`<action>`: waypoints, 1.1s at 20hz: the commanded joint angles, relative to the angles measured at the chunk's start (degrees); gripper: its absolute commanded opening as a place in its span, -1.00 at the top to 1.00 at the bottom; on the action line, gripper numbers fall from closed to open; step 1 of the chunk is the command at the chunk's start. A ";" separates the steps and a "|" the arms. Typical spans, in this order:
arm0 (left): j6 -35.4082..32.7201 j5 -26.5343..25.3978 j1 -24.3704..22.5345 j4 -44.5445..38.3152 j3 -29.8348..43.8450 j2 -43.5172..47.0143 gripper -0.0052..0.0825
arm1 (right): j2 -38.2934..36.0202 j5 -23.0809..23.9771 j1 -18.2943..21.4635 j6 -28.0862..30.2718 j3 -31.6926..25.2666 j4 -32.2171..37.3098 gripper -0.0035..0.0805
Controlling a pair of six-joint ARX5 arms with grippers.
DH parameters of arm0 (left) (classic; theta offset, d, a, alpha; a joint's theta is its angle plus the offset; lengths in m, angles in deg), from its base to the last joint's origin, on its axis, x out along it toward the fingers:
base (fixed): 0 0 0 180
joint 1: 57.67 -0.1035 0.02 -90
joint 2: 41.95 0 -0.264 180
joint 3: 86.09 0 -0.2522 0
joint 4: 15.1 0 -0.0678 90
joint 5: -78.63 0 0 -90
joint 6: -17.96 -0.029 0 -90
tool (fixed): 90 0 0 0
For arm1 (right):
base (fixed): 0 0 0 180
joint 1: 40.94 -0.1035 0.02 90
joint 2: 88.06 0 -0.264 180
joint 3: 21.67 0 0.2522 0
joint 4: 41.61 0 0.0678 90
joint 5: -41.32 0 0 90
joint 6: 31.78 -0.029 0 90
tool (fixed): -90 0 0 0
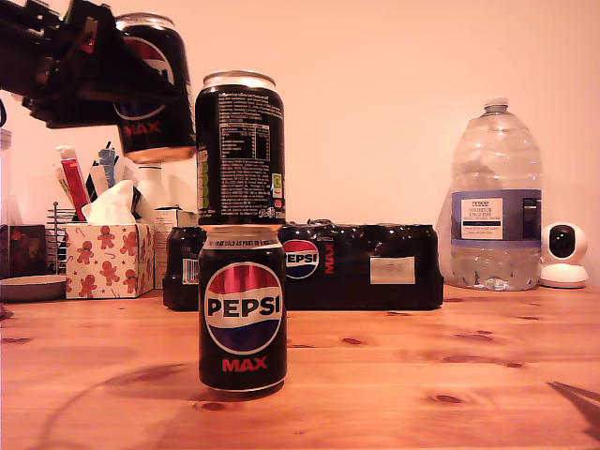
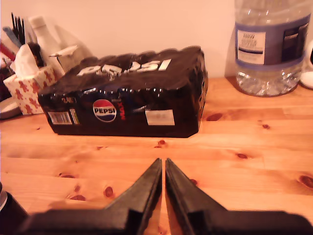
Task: Stack up the Pepsi cans on top of each other
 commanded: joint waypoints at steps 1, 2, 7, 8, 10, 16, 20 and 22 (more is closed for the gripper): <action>0.09 0.13 1.11 0.26 -4.87 1.68 -0.07 | -0.02 -0.22 -0.28 -0.37 -0.92 0.48 0.95; 0.04 0.13 1.70 1.27 -5.99 1.68 -0.07 | -0.02 -0.22 -0.33 -0.42 -0.92 0.46 0.95; -0.33 -1.77 3.98 4.85 -10.23 1.68 -0.07 | 0.00 -0.22 -0.33 -1.11 -0.92 0.50 0.95; -0.33 -1.84 4.42 5.18 -10.64 1.68 -0.07 | 0.00 -0.24 -0.33 -1.11 -0.92 0.50 0.95; -0.33 -2.08 5.68 5.18 -11.21 1.70 -0.07 | 0.00 -0.24 -0.33 -1.14 -0.92 0.50 0.95; -0.35 -3.19 10.47 6.25 -13.29 1.79 -0.07 | 0.00 -0.24 -0.33 -1.53 -0.92 0.55 0.95; -2.36 -7.34 12.17 6.29 -13.49 1.79 -0.07 | 0.00 -4.20 -0.44 -1.73 -0.92 1.29 0.95; -3.28 -9.29 12.17 6.38 -13.49 1.79 -0.07 | 0.00 -7.65 -1.16 -1.77 -0.92 2.16 0.95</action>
